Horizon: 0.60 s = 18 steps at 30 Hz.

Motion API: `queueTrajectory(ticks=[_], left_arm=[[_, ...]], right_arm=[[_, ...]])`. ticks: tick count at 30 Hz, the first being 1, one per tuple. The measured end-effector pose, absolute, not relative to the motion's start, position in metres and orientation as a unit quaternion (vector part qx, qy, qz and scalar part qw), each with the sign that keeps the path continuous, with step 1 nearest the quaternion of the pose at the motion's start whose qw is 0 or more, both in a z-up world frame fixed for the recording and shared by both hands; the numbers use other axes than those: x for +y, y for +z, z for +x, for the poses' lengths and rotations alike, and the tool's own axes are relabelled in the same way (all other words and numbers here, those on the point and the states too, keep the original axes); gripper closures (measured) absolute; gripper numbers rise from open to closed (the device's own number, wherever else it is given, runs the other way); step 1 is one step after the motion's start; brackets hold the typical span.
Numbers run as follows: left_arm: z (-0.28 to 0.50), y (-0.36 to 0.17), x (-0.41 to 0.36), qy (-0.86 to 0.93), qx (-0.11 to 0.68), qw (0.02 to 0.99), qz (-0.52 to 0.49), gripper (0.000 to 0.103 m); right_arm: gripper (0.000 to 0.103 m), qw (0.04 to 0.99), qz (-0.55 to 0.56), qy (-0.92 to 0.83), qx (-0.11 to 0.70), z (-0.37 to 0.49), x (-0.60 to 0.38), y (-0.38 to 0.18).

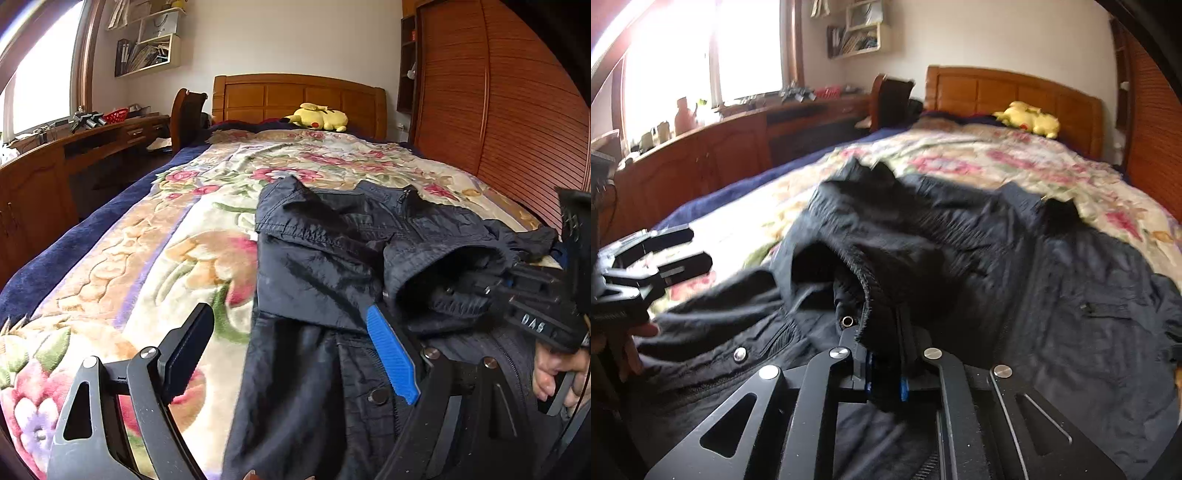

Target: Fold large clothes

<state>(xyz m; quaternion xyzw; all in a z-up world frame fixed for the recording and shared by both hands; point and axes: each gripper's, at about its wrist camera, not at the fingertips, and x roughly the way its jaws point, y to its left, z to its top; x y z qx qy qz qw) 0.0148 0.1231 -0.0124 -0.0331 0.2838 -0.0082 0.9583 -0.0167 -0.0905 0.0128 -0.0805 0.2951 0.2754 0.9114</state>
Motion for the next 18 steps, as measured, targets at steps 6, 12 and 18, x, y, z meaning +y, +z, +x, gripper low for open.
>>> queueTrajectory(ticks=[6, 12, 18], left_arm=[[0.017, -0.005, 0.104, -0.028, 0.274, 0.961, -0.028, 0.018], [0.019, 0.000, 0.080, -0.051, 0.267, 0.962, -0.021, 0.018], [0.025, 0.002, 0.059, -0.065, 0.268, 0.961, -0.017, 0.018]], right_arm=[[0.095, 0.933, -0.054, 0.232, 0.268, -0.027, -0.141, 0.030], [0.095, 0.950, -0.040, 0.183, 0.251, -0.041, -0.184, 0.038], [0.095, 0.957, -0.046, 0.142, 0.248, -0.051, -0.208, 0.036]])
